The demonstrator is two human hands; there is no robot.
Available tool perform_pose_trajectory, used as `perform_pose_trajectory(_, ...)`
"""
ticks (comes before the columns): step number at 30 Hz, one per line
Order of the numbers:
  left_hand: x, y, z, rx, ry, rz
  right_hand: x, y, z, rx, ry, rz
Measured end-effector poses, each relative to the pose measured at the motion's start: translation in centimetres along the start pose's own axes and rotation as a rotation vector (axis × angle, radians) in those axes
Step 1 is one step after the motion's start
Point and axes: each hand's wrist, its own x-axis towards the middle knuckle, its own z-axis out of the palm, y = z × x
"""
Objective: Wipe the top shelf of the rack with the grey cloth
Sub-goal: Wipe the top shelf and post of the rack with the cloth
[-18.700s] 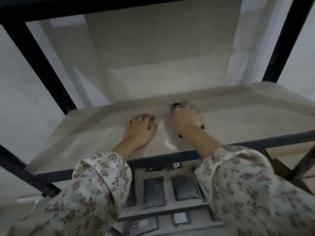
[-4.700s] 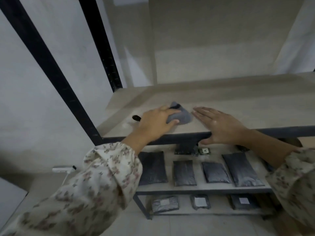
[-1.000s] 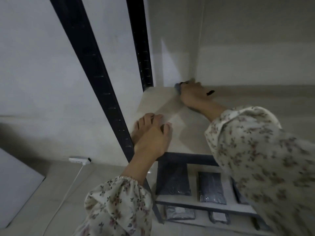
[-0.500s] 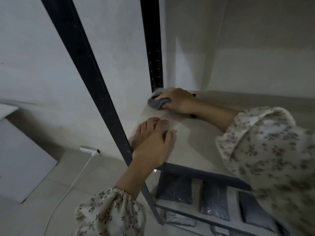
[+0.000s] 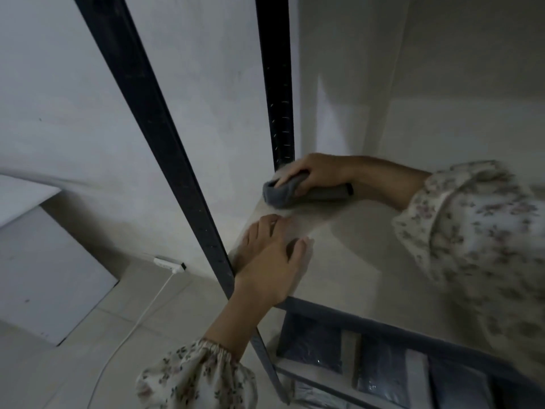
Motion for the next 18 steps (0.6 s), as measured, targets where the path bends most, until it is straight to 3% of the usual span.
perform_pose_trajectory(3, -0.2, 0.1, -0.1, 0.011, 0.019, 0.005, 1.3, 0.6, 0.8, -0.047, 0.245, 0.045)
perform_pose_trajectory(5, -0.3, 0.2, -0.2, 0.002, 0.019, 0.004, 1.6, 0.2, 2.7, -0.115, 0.297, 0.026)
perform_pose_trajectory(10, -0.8, 0.7, -0.9, -0.056, 0.13, 0.025, -1.1, -1.7, 1.5, -0.047, -0.029, -0.024)
perform_pose_trajectory(12, -1.5, 0.8, -1.1, -0.021, 0.256, 0.103, -1.1, -1.5, 0.9, 0.032, 0.001, 0.014)
perform_pose_trajectory(15, -2.5, 0.6, -0.7, 0.107, 0.493, 0.243, -0.2, -0.9, 2.6, -0.062, 0.271, 0.081)
perform_pose_trajectory(18, -3.1, -0.1, 0.0, 0.24, 0.649, 0.343, -1.1, -2.5, 4.3, -0.105, 0.232, 0.011)
